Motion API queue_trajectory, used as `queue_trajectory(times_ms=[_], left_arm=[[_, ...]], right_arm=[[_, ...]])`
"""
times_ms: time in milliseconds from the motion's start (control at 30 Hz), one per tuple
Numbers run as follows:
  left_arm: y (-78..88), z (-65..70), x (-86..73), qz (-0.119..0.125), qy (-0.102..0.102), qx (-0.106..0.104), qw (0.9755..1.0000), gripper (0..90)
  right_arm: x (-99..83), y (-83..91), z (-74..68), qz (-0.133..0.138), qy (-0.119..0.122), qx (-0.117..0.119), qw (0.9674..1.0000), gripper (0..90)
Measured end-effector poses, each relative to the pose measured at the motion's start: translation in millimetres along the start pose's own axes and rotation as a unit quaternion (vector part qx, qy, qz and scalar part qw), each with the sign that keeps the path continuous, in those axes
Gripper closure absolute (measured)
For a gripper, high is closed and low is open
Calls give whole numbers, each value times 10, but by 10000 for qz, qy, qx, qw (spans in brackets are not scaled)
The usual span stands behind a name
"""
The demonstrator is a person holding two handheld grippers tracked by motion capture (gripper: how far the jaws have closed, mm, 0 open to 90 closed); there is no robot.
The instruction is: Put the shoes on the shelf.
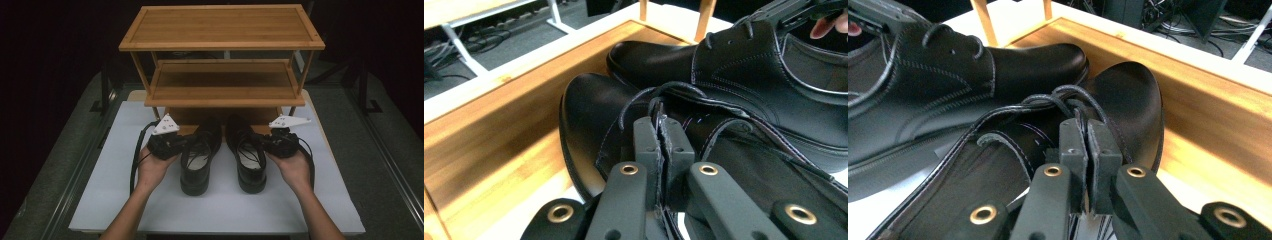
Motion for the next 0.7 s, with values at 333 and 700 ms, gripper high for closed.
queue_trajectory(times_ms=[333,700], left_arm=[[-273,-165,72,34,65,253,9997,880],[-537,-412,107,28,42,637,9980,880]], right_arm=[[118,-238,163,-9,-128,-149,9998,871],[234,-584,323,-4,-201,-333,9992,871]])
Point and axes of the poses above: each handheld gripper's, and its own axes: y roughly backward along the jaws, x roughly out of its top, z roughly to its right, the point moved 6 cm from there along -y, roughly forward along the jaws, and after that the axes turned 2 degrees about z, right-handed, at the moved point
